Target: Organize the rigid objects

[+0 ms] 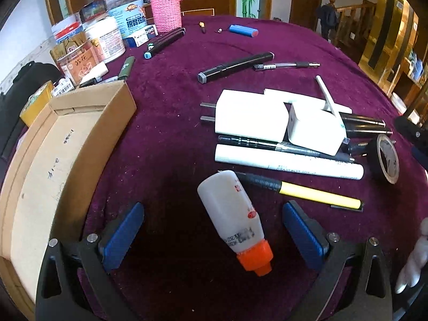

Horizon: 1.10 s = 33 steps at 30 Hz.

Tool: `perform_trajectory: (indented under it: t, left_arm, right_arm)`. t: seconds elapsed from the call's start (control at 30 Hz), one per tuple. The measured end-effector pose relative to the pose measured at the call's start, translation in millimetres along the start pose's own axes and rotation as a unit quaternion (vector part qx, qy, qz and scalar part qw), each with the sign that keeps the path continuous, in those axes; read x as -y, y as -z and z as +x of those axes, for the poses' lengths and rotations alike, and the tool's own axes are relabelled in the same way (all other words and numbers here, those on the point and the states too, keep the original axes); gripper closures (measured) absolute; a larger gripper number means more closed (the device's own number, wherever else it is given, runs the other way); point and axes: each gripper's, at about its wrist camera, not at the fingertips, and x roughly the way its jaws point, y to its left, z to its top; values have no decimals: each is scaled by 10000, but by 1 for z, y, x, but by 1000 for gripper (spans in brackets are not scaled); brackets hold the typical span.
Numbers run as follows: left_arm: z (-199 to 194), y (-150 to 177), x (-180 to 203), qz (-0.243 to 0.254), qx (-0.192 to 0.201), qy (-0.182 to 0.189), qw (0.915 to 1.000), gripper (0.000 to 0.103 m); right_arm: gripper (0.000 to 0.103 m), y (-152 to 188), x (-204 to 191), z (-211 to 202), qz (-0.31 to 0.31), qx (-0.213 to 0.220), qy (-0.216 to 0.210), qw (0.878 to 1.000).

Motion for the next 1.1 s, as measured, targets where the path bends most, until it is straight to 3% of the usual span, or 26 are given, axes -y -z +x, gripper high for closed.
perform_trajectory:
  t: [1.1]
  left_arm:
    - [0, -1, -1, -57, -25, 79, 9999, 0]
  right_arm:
    - [13, 5, -2, 8, -79, -185, 112, 9997]
